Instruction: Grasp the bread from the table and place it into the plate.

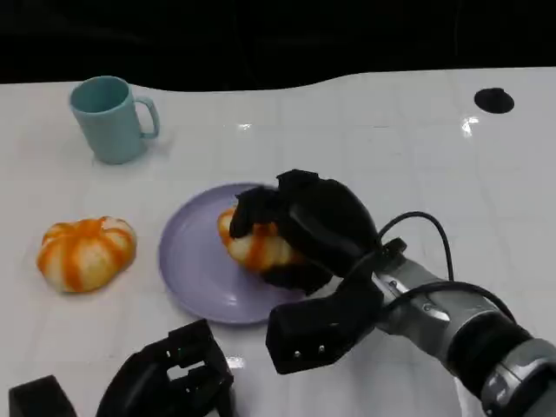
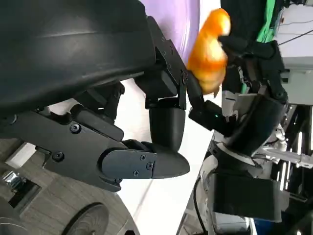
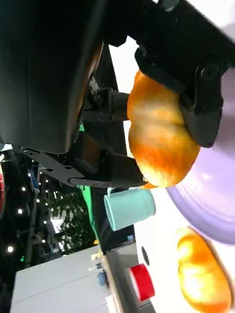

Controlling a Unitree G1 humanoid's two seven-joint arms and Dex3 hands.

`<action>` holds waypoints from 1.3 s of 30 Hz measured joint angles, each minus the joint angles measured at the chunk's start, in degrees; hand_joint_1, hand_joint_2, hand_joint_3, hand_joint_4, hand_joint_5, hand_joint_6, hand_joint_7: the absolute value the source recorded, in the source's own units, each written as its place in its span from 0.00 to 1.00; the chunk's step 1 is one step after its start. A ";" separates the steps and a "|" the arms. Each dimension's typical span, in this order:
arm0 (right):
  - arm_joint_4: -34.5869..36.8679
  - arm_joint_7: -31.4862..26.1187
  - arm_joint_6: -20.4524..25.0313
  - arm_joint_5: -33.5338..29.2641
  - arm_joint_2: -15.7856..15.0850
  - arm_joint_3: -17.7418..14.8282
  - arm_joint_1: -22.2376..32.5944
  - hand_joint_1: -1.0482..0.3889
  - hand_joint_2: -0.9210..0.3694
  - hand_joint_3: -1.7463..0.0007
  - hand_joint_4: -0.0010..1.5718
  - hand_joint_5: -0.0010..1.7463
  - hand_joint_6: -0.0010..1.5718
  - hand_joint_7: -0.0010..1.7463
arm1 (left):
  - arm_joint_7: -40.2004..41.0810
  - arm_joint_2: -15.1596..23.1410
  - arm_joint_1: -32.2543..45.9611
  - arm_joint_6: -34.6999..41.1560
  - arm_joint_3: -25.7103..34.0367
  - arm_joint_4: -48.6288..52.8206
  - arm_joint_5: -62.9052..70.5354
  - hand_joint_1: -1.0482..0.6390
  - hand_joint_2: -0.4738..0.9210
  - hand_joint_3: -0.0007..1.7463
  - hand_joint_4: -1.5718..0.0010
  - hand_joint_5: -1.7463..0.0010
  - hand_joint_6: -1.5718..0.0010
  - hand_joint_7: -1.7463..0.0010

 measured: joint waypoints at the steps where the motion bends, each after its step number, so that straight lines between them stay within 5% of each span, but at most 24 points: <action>1: -0.16 0.57 0.42 -0.09 -0.16 0.15 0.01 0.40 0.03 0.93 0.18 0.29 0.33 0.03 | 0.00 0.00 0.00 0.08 0.02 -0.02 -0.12 0.27 0.90 0.28 0.50 0.00 0.55 0.15; 6: -4.36 4.45 3.59 -0.93 -1.12 0.57 0.53 0.30 0.00 0.91 0.06 0.26 0.24 0.00 | 0.01 0.06 -0.01 0.47 0.04 -0.28 -0.35 0.27 0.90 0.30 0.50 0.00 0.55 0.16; 20: -17.53 13.72 7.82 -0.88 -6.12 0.51 5.28 0.28 0.00 0.88 0.06 0.29 0.23 0.00 | 0.27 0.15 -0.04 0.77 0.01 -1.07 0.34 0.26 0.89 0.30 0.50 0.00 0.54 0.15; 29: -25.32 13.42 4.94 0.63 -10.98 -2.45 11.54 0.39 0.01 0.96 0.18 0.36 0.34 0.04 | 0.28 0.12 -0.27 0.79 0.19 -1.05 0.37 0.27 0.90 0.30 0.50 0.00 0.55 0.15; 39: -31.98 2.89 -0.97 -2.83 -17.24 -4.68 17.85 0.52 0.01 0.99 0.38 0.52 0.54 0.09 | 0.64 0.04 -0.66 1.08 0.37 -0.94 0.38 0.28 0.88 0.32 0.50 0.00 0.55 0.15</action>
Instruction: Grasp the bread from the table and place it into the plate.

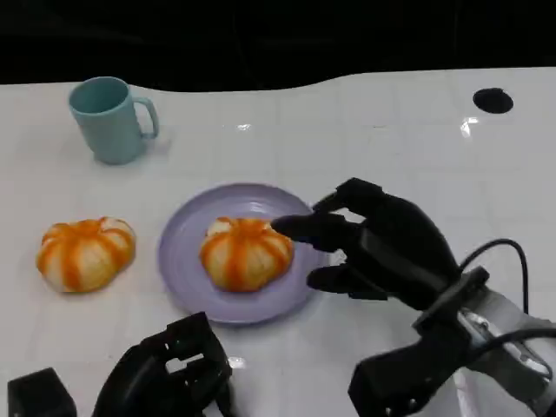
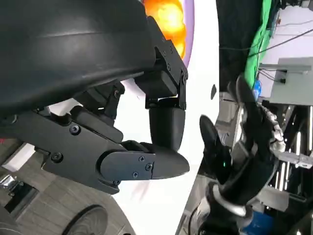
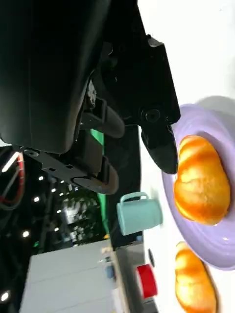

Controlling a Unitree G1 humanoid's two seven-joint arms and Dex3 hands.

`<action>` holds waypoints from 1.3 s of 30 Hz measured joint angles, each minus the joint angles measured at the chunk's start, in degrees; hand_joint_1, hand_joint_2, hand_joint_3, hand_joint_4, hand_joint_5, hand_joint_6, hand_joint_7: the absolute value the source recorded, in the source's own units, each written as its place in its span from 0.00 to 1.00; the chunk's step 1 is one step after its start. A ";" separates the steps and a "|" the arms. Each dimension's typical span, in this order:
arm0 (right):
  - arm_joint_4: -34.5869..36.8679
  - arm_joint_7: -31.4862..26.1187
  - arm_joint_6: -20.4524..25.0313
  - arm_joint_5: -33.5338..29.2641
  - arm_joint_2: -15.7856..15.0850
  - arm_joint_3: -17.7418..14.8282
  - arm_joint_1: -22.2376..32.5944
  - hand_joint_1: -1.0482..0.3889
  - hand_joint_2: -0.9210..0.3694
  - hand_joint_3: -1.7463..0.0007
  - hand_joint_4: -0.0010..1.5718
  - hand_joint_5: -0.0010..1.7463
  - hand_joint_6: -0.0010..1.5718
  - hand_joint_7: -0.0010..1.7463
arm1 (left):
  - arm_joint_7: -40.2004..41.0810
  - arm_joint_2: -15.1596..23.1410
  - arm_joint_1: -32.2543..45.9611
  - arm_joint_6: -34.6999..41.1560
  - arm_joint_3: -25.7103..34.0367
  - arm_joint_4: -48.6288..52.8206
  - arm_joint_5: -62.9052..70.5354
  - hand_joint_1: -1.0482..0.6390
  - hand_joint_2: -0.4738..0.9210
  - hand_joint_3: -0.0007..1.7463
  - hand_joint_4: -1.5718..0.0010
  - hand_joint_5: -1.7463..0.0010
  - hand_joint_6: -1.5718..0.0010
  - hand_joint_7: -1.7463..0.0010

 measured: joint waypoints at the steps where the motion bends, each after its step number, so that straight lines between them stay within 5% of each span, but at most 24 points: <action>1: -0.63 -0.48 -0.45 -0.14 -0.49 -0.15 0.63 0.54 0.02 0.99 0.41 0.55 0.56 0.10 | 0.00 0.00 0.01 0.05 0.00 0.01 0.00 0.27 0.88 0.32 0.50 0.00 0.55 0.15; 7: -3.41 -2.99 -4.18 0.41 -2.88 -2.98 4.69 0.58 0.01 0.98 0.47 0.73 0.65 0.16 | 0.05 -0.04 -0.05 0.12 -0.02 0.05 0.00 0.26 0.88 0.32 0.49 0.00 0.54 0.15; 13: -4.82 -4.68 -8.74 3.07 -4.78 -6.73 9.23 0.58 0.05 0.80 0.52 0.96 0.55 0.56 | 0.09 -0.06 -0.14 0.20 -0.05 0.11 0.01 0.25 0.88 0.32 0.50 0.00 0.54 0.16; 18: -6.80 -4.72 -11.45 4.81 -5.84 -9.50 13.58 0.59 0.20 0.53 0.56 0.97 0.52 0.64 | 0.14 -0.07 -0.19 0.19 -0.06 0.18 0.05 0.25 0.88 0.31 0.50 0.00 0.55 0.15; 26: -10.42 -3.69 -13.94 8.24 -6.90 -14.04 21.01 0.60 0.33 0.36 0.55 1.00 0.47 0.79 | 0.13 -0.07 -0.31 0.15 -0.07 0.78 0.05 0.26 0.89 0.30 0.50 0.00 0.55 0.16; 39: -13.24 0.49 -14.57 10.97 -6.77 -17.92 29.72 0.60 0.38 0.32 0.56 1.00 0.47 0.84 | 0.13 0.12 -0.41 0.41 0.00 1.00 0.03 0.27 0.90 0.29 0.51 0.00 0.55 0.15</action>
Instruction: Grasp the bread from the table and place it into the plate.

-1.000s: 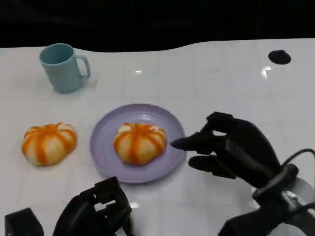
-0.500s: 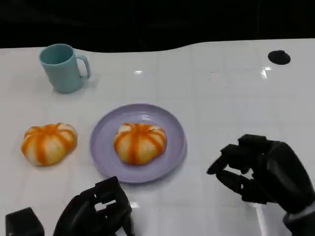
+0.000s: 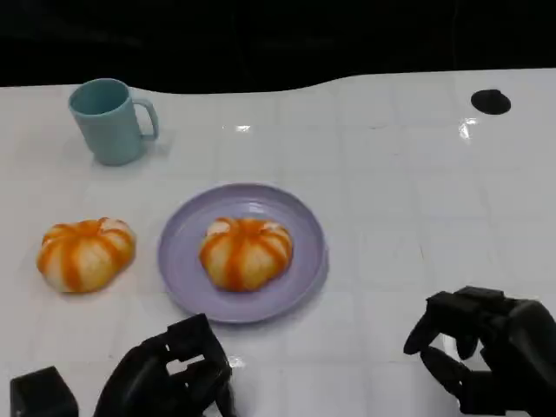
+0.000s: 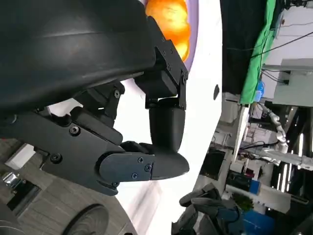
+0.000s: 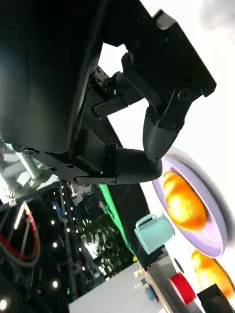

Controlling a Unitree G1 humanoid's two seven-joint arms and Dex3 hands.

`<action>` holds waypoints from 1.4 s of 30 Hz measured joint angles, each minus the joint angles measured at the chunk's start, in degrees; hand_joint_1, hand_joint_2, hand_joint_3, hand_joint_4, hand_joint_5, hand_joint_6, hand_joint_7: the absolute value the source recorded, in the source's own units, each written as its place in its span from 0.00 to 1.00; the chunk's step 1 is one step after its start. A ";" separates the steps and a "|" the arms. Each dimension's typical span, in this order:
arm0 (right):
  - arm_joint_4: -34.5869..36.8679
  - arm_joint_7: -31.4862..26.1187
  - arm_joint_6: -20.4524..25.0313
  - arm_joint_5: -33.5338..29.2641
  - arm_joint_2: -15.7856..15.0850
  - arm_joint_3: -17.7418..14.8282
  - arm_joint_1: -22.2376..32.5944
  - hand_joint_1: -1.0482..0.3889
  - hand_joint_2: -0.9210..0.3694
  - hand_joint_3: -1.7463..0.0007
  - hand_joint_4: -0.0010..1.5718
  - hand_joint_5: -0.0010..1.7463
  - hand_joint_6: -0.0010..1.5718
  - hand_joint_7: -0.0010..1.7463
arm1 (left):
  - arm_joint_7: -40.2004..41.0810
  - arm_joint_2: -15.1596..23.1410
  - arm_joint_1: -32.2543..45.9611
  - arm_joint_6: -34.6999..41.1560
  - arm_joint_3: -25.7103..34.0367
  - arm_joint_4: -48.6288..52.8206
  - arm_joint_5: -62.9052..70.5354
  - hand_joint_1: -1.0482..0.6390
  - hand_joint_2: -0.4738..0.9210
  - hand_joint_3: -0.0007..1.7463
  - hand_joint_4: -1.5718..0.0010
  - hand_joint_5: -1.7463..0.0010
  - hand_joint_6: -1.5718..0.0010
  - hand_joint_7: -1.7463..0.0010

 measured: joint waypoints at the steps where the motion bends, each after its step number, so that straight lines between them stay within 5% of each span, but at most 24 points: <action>1: 0.23 -0.01 0.00 0.00 0.24 -0.04 0.09 0.60 0.38 0.32 0.56 1.00 0.46 0.84 | 0.00 0.04 0.00 0.00 0.00 0.00 0.00 0.27 0.90 0.29 0.51 0.00 0.55 0.15; 13: 7.44 1.56 -3.07 4.56 2.29 -0.17 -0.76 0.59 0.40 0.29 0.56 1.00 0.44 0.87 | -0.02 0.46 -0.13 0.81 0.23 -0.21 -0.15 0.26 0.90 0.27 0.51 0.00 0.54 0.16; 42: 12.17 -0.99 -6.72 1.29 2.44 -0.19 -3.97 0.58 0.41 0.30 0.55 1.00 0.47 0.82 | -0.06 0.67 -1.42 0.15 0.19 1.10 0.20 0.26 0.90 0.26 0.51 0.00 0.54 0.16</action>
